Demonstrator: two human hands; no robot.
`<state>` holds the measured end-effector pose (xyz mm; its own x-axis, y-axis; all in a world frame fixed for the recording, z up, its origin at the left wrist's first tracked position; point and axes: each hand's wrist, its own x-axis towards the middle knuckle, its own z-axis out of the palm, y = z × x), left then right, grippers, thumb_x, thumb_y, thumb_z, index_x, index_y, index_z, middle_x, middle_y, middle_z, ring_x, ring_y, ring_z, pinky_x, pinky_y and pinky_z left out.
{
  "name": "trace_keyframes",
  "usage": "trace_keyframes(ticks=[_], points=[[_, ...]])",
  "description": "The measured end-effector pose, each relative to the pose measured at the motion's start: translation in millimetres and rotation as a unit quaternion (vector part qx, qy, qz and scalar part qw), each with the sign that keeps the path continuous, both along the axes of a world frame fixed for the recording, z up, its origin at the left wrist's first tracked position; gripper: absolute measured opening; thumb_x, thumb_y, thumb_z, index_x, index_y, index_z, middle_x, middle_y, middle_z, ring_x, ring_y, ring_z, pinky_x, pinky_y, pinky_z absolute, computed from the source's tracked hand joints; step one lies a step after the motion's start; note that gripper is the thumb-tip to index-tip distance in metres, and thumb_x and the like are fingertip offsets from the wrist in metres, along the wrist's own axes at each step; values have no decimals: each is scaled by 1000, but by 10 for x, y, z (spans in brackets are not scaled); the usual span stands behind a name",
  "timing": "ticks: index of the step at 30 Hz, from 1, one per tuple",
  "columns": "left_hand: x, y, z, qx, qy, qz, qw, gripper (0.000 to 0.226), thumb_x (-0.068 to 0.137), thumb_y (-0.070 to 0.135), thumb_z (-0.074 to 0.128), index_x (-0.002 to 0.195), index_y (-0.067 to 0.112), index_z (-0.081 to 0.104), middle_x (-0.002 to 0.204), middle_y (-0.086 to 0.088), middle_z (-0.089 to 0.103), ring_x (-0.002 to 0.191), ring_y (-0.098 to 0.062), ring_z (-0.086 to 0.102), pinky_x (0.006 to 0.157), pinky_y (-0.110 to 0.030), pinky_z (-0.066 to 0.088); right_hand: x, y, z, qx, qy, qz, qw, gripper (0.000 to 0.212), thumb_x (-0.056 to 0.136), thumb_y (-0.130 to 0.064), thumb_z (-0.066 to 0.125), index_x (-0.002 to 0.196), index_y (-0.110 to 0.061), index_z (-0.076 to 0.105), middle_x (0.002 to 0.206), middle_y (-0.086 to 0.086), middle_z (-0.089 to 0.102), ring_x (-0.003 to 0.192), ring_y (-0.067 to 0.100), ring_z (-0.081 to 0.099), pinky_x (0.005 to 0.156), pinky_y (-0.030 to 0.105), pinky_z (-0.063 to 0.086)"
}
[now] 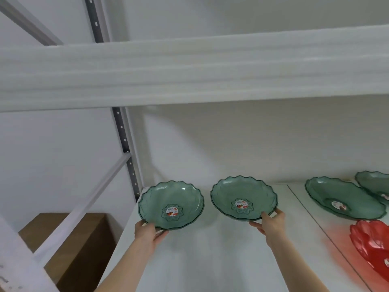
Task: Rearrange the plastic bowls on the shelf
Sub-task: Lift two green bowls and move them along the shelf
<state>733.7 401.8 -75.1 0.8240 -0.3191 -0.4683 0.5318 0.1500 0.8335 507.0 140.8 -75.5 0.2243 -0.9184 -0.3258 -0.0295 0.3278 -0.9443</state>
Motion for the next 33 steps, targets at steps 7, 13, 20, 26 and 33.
trace_keyframes(ticks=[7, 13, 20, 26, 33], points=[[356, -119, -443, -21, 6, -26, 999, 43, 87, -6, 56, 129, 1, 48, 120, -28, 61, 107, -44, 63, 55, -38, 61, 301, -8, -359, 20, -6, -5, 1000, 51, 91, -4, 42, 137, -18, 28, 123, 20, 55, 38, 21, 66, 62, 35, 49], [439, -226, -481, -31, 11, -15, 999, 50, 92, -1, 52, 139, 7, 37, 123, -31, 58, 108, -44, 63, 67, -41, 56, 388, 11, -354, 17, -11, -9, 1000, 48, 91, -5, 42, 135, -18, 28, 114, 13, 53, 35, 18, 64, 60, 31, 46], [470, -317, -375, -32, 16, -36, 999, 45, 96, 4, 49, 139, 7, 37, 124, -30, 56, 98, -44, 61, 82, -46, 50, 421, -15, -330, 14, -6, -8, 1000, 49, 93, -9, 46, 138, -19, 28, 116, 11, 53, 35, 17, 64, 57, 30, 47], [455, -258, -304, 72, -25, -94, 993, 42, 96, 18, 50, 136, 7, 40, 122, -25, 56, 96, -39, 61, 83, -46, 50, 410, 1, -312, 4, 30, -2, 1000, 49, 92, -15, 50, 137, -13, 32, 118, 11, 55, 60, 28, 68, 63, 32, 47], [324, -3, -42, 437, -279, -229, 824, 64, 92, 51, 41, 143, 14, 32, 127, -16, 57, 104, -34, 58, 85, -37, 49, 134, 181, -20, -171, 351, 106, 914, 70, 90, -41, 52, 145, -11, 22, 135, 16, 51, 121, 37, 50, 93, 45, 41]])
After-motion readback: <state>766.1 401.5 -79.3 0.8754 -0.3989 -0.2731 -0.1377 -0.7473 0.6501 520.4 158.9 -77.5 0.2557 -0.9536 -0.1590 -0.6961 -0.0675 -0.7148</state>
